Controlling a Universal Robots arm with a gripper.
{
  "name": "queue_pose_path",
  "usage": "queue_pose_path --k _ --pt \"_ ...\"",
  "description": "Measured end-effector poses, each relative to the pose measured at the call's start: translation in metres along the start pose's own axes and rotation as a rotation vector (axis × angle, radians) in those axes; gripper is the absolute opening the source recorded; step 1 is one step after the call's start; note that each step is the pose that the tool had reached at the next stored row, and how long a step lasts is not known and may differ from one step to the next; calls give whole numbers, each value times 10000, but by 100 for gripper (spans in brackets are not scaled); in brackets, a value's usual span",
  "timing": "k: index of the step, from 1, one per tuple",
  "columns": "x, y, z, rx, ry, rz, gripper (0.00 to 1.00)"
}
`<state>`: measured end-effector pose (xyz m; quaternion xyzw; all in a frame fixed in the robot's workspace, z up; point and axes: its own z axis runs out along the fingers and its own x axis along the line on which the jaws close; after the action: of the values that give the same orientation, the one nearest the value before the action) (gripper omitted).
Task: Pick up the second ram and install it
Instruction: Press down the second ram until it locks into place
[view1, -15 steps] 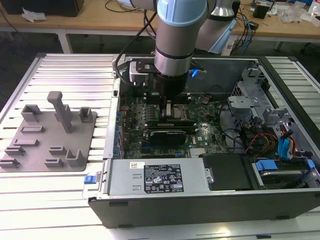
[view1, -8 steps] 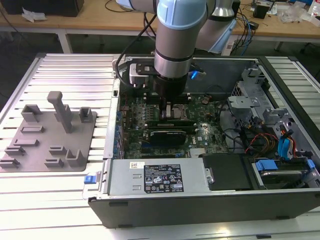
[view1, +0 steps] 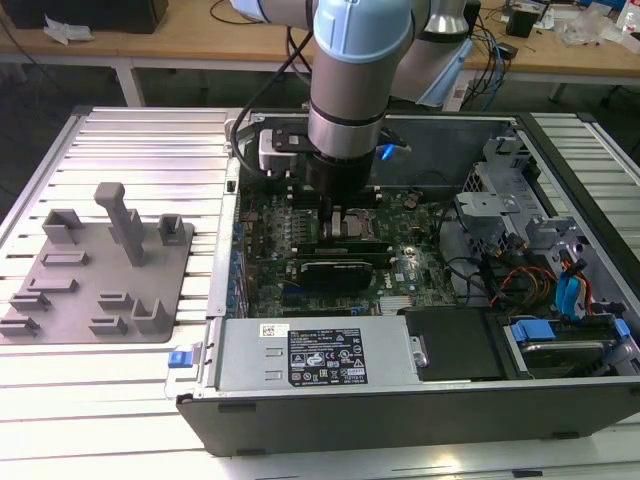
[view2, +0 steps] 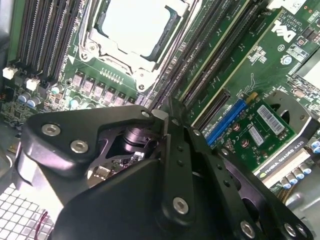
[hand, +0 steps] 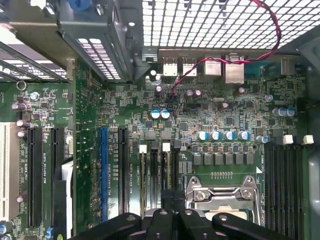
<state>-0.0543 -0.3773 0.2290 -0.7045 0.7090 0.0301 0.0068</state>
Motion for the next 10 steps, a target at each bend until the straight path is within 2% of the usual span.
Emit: queue_pose_path --k 5,6,8,10 --pt "0 0 4 0 0 -1 8" --pt "-4 -1 -24 12 -17 -1 8" --pt "-9 5 -166 2 -2 0 8" --pt "-12 8 -234 1 -1 0 8"
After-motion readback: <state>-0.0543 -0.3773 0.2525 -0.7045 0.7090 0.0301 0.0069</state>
